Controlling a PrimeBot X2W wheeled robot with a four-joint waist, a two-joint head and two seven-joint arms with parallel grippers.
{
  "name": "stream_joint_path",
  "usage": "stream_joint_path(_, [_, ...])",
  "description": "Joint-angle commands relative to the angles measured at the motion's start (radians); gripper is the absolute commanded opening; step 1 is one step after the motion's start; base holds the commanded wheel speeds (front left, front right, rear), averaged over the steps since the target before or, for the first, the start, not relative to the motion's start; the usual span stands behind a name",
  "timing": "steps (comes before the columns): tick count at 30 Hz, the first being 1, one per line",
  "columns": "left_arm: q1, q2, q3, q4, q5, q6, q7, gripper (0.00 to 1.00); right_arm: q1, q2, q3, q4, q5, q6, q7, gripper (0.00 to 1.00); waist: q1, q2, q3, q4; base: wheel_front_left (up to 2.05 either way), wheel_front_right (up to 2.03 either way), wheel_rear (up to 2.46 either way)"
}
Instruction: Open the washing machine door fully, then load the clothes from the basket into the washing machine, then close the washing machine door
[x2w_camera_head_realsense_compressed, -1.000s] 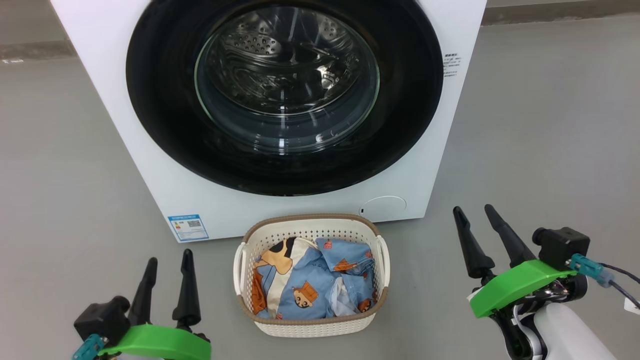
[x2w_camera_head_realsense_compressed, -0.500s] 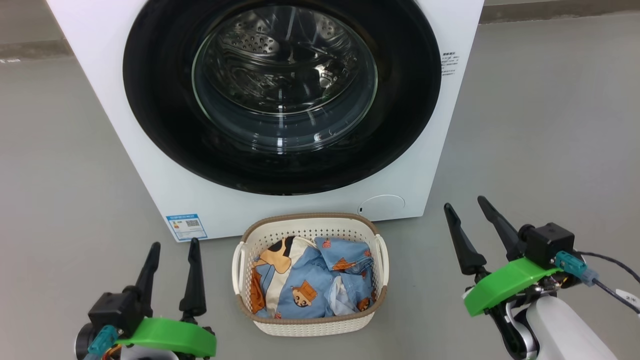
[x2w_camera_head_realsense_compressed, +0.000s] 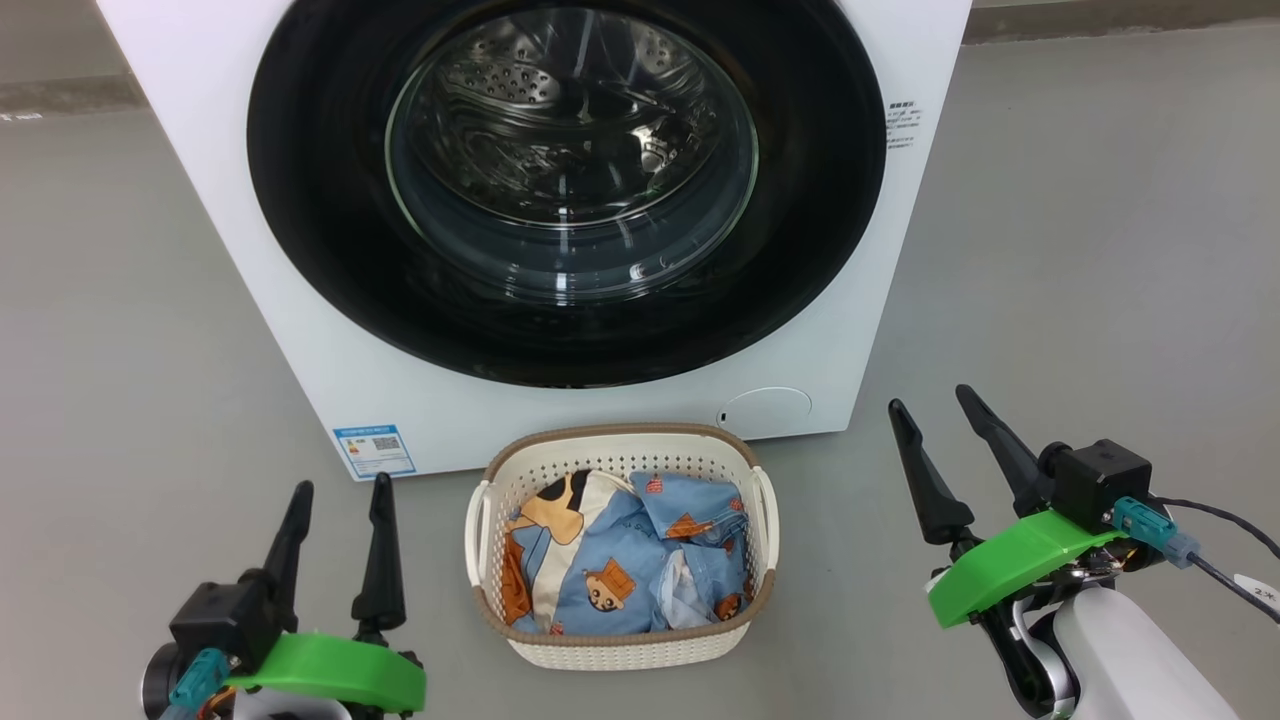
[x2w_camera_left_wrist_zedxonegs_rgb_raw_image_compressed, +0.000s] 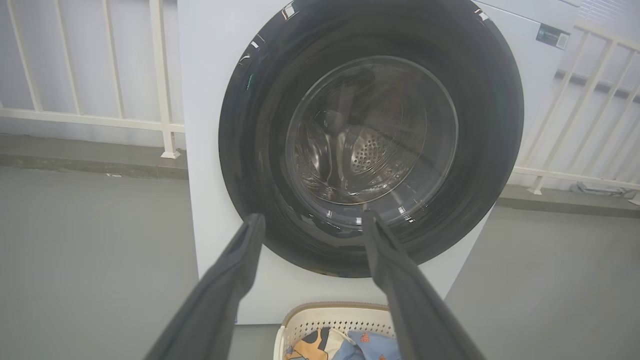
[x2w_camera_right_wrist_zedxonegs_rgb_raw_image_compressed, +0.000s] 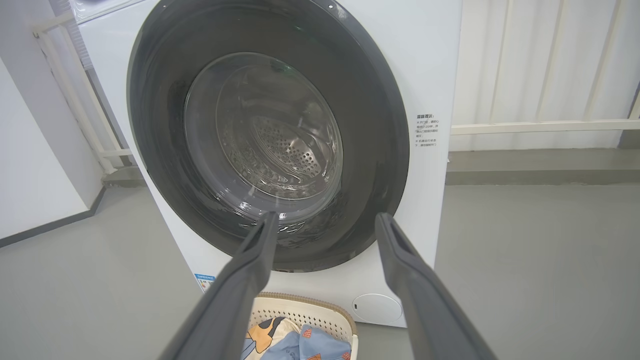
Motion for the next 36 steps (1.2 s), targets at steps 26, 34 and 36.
stream_joint_path(26, [-0.047, 0.03, 0.023, -0.017, 0.024, 0.026, -0.009, 1.0, -0.032, 0.003, 0.016, -0.034, -0.007, 0.006, -0.012, 1.0, 0.0, 0.0, 0.006, -0.004, 0.02, 0.02, -0.05])
stream_joint_path(34, [-0.05, 0.029, 0.024, -0.012, 0.02, 0.027, -0.009, 1.0, -0.035, 0.0, 0.016, -0.033, -0.006, 0.006, -0.012, 1.0, 0.0, 0.0, 0.008, -0.004, 0.55, 0.55, -1.1])
stream_joint_path(36, [-0.05, 0.028, 0.025, -0.013, 0.021, 0.029, -0.009, 1.0, -0.034, 0.0, 0.015, -0.032, -0.006, 0.006, -0.012, 1.0, 0.0, 0.0, 0.008, -0.004, 0.94, 0.94, -1.89])
